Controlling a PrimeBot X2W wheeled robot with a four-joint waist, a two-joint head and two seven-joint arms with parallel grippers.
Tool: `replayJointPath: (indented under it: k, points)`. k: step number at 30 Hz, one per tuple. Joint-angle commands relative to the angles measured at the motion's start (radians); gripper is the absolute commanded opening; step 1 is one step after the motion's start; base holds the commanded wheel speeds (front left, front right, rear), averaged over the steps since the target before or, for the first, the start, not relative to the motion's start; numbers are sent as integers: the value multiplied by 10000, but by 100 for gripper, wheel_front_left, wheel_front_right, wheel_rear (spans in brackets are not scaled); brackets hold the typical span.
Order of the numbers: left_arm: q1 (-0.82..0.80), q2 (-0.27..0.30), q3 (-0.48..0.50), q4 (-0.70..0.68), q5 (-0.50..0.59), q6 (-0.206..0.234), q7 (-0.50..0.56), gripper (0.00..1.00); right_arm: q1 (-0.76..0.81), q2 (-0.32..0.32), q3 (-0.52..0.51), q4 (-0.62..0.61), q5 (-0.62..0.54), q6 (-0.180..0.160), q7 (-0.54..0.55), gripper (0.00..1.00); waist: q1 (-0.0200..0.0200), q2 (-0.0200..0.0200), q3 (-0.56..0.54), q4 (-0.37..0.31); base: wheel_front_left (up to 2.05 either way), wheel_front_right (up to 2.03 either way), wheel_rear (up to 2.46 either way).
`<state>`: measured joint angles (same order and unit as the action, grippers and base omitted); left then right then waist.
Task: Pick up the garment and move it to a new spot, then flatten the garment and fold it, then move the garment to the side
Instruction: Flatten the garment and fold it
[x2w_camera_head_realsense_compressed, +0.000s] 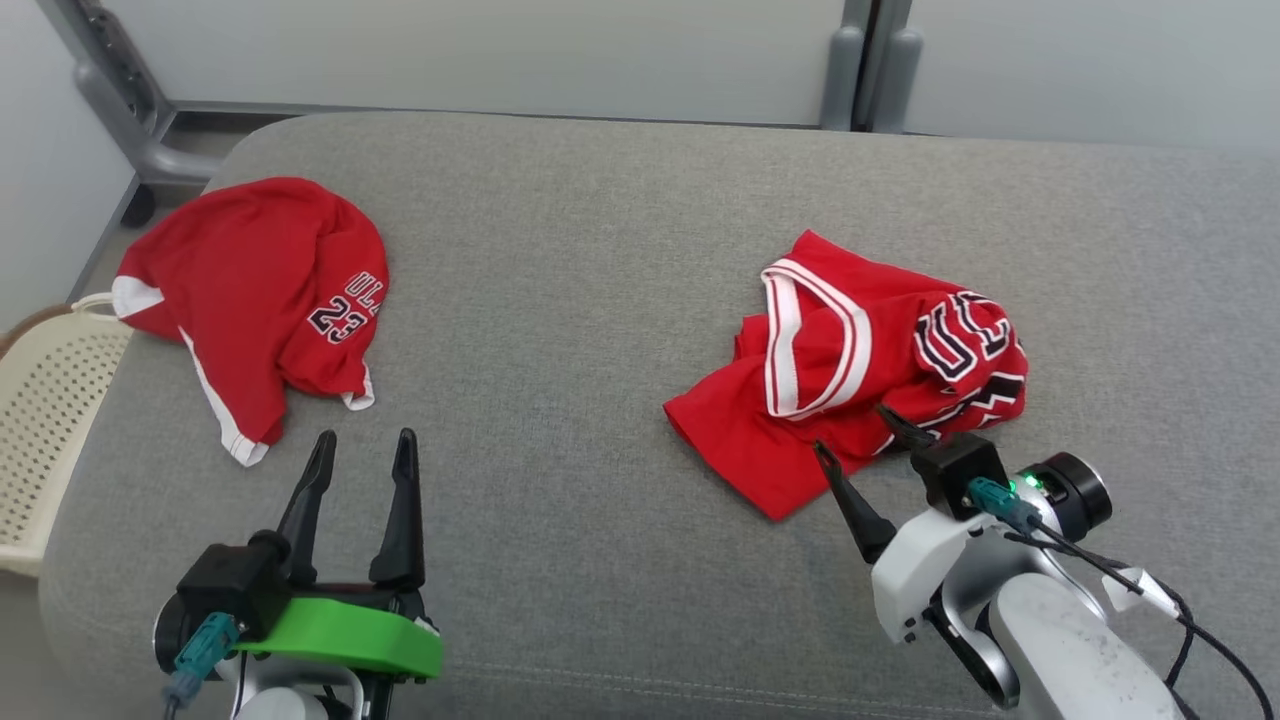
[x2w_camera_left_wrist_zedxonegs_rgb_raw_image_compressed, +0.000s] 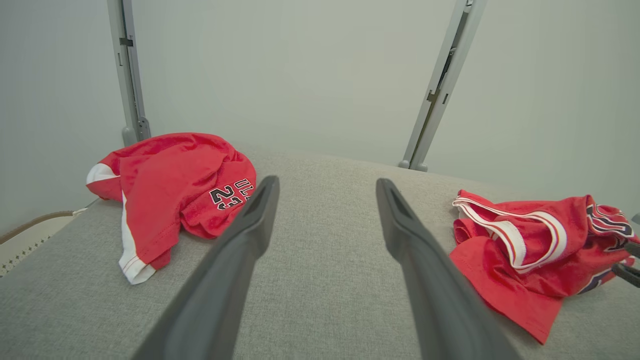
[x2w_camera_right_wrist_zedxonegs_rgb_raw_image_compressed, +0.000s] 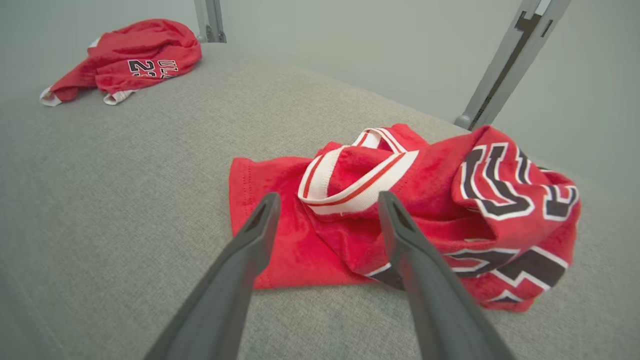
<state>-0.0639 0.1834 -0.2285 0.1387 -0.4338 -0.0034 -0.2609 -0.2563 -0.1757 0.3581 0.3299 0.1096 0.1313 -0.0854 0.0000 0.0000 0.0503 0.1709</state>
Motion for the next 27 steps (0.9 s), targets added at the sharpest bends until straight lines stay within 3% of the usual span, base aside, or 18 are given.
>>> replayJointPath:
  k: [1,9,20,21,22,23,27]
  points:
    - [-211,-79,-6,80,99,-106,-35,100,-325,-188,181,246,90,-10,146,100,0,0,508,612,0,0,0]
    - [-599,-638,174,229,342,-507,-35,100,-1637,-783,806,1477,270,-10,603,100,0,0,1171,1249,0,0,0]
    - [-787,-1109,655,452,699,-898,-36,100,-2930,-1104,1382,2526,-147,-10,1654,97,0,0,1546,1270,0,0,0]
    - [-796,-1134,685,461,725,-936,-37,100,-2985,-1114,1406,2548,-123,-10,1678,44,0,0,1557,1267,0,0,0]
    - [-810,-1154,720,469,759,-947,-36,100,-3025,-1121,1404,2562,-82,-10,1735,27,0,0,1570,1263,0,0,0]
    - [-829,-1178,755,470,781,-962,-36,100,-3055,-1102,1407,2517,-56,-10,1738,2,0,0,1582,1259,0,0,0]
    - [-853,-1230,890,457,891,-1030,-38,100,-2955,-1039,1260,2289,111,-10,1779,0,0,0,1619,1195,0,0,0]
